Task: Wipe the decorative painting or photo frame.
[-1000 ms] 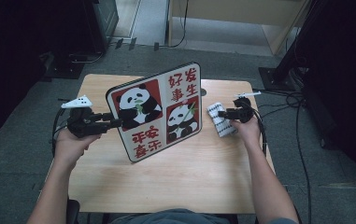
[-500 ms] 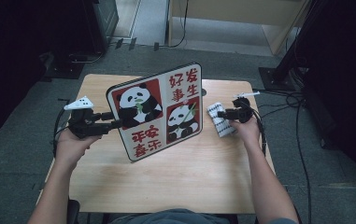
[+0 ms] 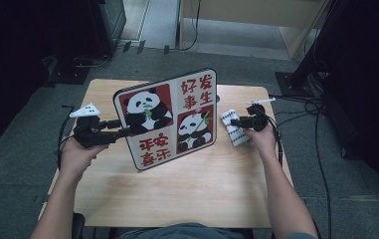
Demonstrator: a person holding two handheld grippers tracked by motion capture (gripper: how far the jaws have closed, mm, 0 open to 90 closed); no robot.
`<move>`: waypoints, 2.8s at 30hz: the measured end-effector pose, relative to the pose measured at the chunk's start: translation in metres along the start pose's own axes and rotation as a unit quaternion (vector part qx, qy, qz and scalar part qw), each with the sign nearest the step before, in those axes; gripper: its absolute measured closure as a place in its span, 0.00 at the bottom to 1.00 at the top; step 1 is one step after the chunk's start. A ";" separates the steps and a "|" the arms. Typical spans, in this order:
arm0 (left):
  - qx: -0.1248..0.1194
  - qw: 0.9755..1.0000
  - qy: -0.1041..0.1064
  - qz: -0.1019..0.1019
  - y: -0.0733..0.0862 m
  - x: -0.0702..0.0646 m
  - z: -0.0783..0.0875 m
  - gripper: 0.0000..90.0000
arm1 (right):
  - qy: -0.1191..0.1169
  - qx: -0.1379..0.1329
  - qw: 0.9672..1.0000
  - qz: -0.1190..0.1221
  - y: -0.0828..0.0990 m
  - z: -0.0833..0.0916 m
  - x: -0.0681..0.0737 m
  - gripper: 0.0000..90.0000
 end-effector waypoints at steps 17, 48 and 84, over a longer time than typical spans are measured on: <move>0.003 1.000 -0.019 0.011 0.006 0.006 -0.008 0.43 | 0.000 0.001 1.000 0.005 0.000 -0.002 0.002 0.53; 0.013 0.999 -0.026 0.027 0.011 0.019 -0.019 0.42 | 0.005 0.006 1.000 0.012 0.003 0.000 0.006 0.52; 0.014 0.999 -0.029 0.043 0.014 0.027 -0.021 0.42 | 0.006 0.006 1.000 0.013 0.003 -0.002 0.007 0.51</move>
Point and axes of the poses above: each handheld gripper's, and its own axes: z roughly backward along the jaws, y roughly out of its underside, x roughly to its left, the point moved 4 cm from there along -z, roughly forward along the jaws, and after that the axes turned 3 degrees about -y, right-handed, at the moved point
